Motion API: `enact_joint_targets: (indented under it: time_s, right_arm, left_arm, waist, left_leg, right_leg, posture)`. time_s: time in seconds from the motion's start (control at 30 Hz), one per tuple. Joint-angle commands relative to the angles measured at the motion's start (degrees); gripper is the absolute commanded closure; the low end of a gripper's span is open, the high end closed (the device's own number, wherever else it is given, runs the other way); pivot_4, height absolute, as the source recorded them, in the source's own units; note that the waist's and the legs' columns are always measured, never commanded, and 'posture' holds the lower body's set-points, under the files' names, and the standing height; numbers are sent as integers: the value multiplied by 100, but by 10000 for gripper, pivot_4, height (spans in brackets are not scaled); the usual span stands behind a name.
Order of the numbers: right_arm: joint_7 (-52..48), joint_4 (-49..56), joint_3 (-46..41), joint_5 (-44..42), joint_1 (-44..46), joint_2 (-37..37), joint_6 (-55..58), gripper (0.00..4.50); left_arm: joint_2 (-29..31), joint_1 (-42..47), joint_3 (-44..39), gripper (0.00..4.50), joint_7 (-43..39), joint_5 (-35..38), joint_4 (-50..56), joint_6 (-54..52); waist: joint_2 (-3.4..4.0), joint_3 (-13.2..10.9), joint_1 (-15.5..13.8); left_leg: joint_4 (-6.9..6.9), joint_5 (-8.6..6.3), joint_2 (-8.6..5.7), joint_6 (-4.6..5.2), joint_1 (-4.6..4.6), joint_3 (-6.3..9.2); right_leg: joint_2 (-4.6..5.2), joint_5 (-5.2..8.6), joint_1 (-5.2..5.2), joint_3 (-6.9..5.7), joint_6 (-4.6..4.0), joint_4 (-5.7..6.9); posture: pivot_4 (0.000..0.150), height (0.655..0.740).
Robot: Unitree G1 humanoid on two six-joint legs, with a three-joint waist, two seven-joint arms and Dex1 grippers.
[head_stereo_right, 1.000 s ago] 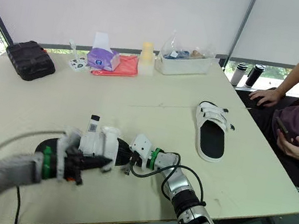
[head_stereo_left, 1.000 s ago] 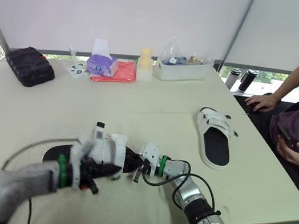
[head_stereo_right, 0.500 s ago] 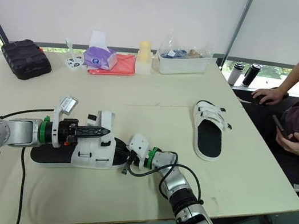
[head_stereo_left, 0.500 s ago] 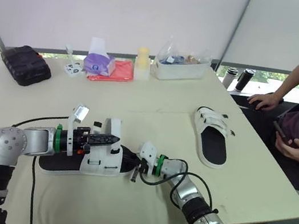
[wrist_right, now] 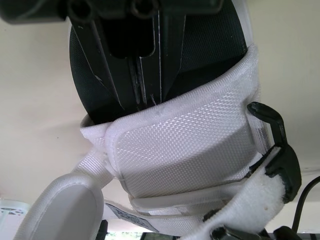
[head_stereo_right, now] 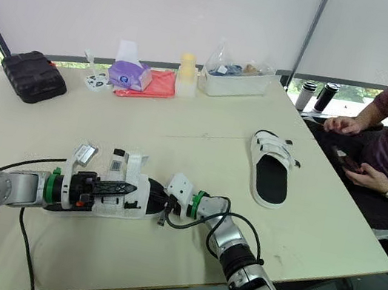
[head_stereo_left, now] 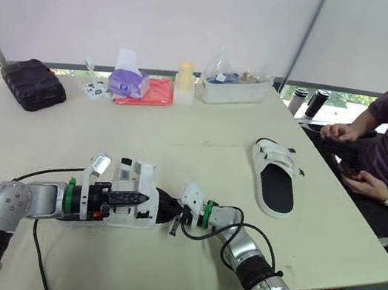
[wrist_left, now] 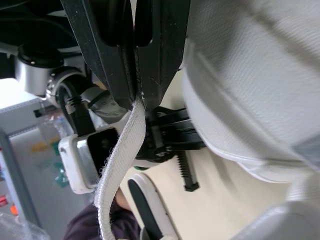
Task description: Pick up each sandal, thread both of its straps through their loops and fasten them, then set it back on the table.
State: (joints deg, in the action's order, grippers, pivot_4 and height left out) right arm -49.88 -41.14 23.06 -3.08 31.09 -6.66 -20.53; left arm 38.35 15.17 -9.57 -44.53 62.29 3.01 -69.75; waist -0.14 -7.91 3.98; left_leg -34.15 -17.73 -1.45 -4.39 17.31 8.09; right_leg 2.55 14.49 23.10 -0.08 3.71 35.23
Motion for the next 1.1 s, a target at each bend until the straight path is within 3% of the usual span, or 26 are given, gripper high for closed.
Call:
enact_joint_targets:
  time_s: [0.03,0.57,1.1]
  right_arm:
    - [190,-1183,289,704,-392,-170,551,45000]
    - [190,-1133,300,707,-477,-193,567,45000]
    - [180,-1095,304,704,-511,-205,570,45000]
  left_arm:
    - [56,120,8,44505,-178,-213,-99,176]
    - [-183,444,-93,44505,-322,-266,-177,-11]
    - [-92,81,32,44505,-509,-489,94,-59]
  waist:
    - [0,0,0]
    - [-2,0,2]
    - [-2,0,2]
  left_leg:
    - [0,0,0,0,1,0]
    - [1,1,3,1,2,0]
    - [1,0,4,0,0,0]
  right_leg:
    - [0,0,1,0,0,0]
    - [-1,0,-19,0,0,1]
    - [0,0,-15,0,0,1]
  posture:
    - [1500,7400]
    - [1500,7400]
    - [1500,7400]
